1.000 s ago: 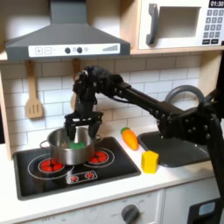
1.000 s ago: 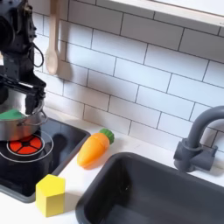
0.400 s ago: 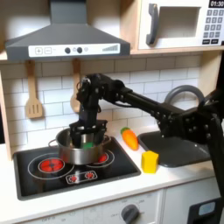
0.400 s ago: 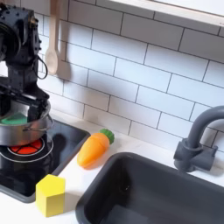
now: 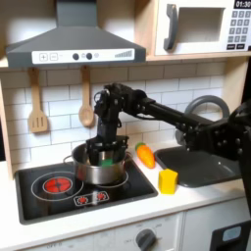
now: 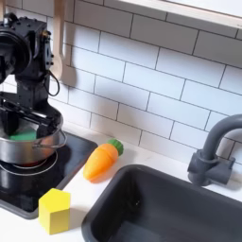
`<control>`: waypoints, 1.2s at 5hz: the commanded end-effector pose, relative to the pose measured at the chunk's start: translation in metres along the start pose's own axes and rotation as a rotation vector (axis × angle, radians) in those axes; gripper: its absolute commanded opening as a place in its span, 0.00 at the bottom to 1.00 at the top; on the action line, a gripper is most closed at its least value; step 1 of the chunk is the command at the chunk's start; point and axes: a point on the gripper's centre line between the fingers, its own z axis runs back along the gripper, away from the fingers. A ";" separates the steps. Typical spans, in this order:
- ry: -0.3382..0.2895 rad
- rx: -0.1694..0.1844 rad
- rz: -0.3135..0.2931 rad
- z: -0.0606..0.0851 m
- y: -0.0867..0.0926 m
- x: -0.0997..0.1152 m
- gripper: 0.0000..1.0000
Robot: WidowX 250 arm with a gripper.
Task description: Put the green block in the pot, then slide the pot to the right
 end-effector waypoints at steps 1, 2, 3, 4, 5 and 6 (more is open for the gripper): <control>0.000 -0.013 -0.031 0.001 -0.012 -0.009 1.00; -0.001 -0.018 -0.061 0.003 -0.022 -0.013 1.00; -0.002 -0.021 -0.067 0.006 -0.029 -0.018 1.00; -0.002 -0.024 -0.086 0.007 -0.037 -0.022 1.00; -0.002 -0.022 -0.093 0.008 -0.041 -0.025 1.00; 0.019 0.028 -0.109 0.011 -0.044 -0.026 1.00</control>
